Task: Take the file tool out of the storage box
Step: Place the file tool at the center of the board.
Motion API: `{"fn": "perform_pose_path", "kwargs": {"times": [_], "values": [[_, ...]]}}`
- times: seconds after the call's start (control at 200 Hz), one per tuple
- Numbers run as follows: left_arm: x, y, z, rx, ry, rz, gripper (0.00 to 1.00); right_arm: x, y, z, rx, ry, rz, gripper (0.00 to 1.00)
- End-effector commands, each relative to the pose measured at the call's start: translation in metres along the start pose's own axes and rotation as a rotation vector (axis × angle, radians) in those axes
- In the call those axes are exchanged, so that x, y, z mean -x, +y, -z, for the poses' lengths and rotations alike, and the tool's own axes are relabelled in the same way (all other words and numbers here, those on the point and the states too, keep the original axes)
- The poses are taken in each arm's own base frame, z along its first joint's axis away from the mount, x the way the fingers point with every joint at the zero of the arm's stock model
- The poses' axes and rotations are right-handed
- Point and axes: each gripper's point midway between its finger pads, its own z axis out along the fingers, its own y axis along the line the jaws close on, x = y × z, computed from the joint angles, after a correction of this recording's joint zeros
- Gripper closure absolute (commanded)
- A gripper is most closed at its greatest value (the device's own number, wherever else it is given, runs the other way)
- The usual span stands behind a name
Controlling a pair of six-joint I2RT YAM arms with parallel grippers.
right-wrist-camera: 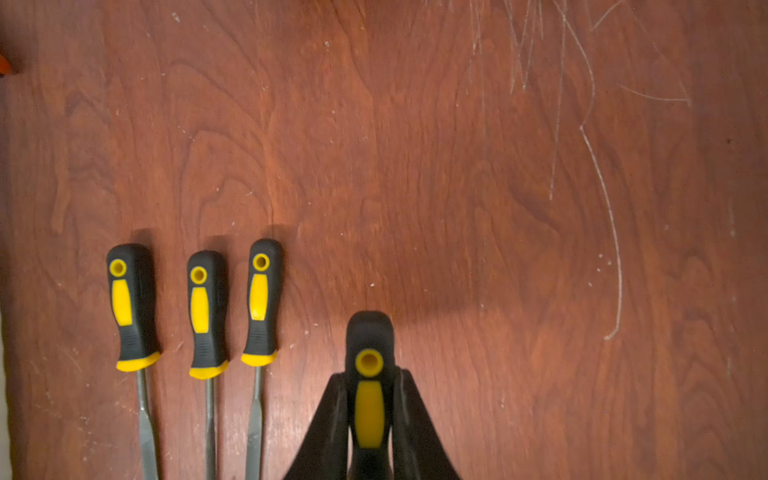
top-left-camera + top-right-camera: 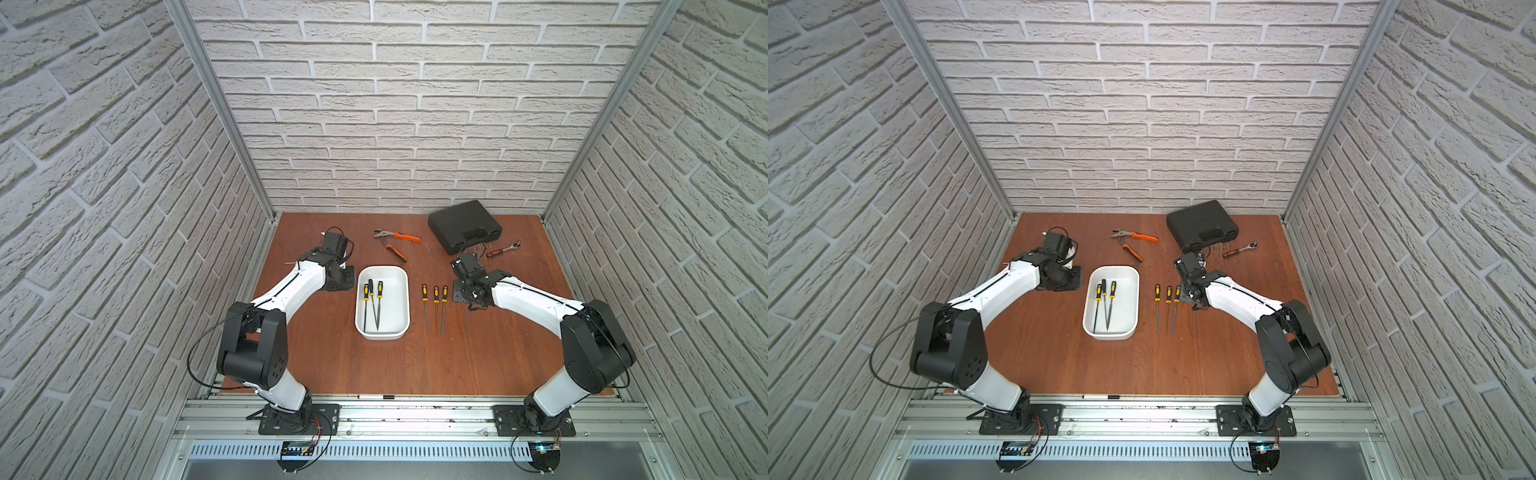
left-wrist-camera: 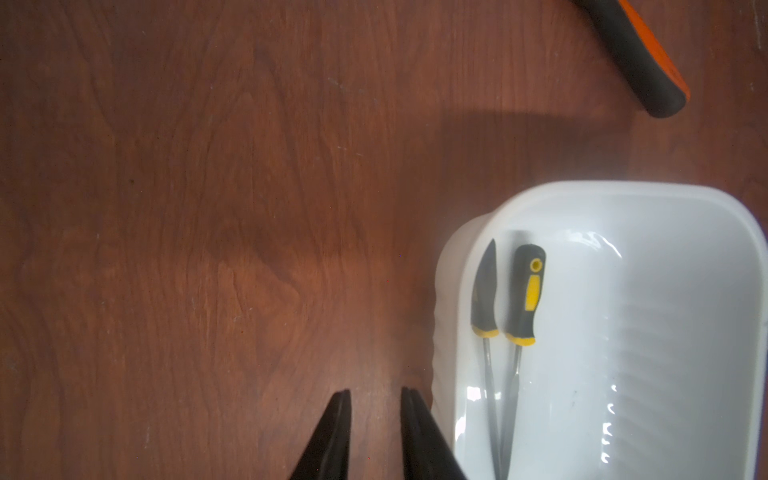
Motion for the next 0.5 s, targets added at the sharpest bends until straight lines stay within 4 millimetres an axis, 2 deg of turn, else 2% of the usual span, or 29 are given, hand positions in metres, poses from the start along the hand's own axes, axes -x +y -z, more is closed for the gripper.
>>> {"fn": "perform_pose_path", "kwargs": {"times": [0.0,0.12,0.315,0.495], "values": [[0.005,-0.002,0.004,-0.010,-0.013,0.003,0.72,0.015,0.017,-0.011,0.049,-0.026,-0.012,0.98],[0.004,-0.002,0.005,-0.008,-0.012,0.001,0.72,0.015,0.023,-0.023,0.048,-0.012,-0.011,0.98],[0.006,-0.002,0.007,-0.005,-0.016,0.000,0.72,0.019,0.027,-0.029,0.050,-0.013,-0.011,0.96],[0.007,-0.002,0.007,-0.009,-0.016,0.000,0.72,0.016,0.028,-0.036,0.039,0.003,-0.005,0.89]]}}
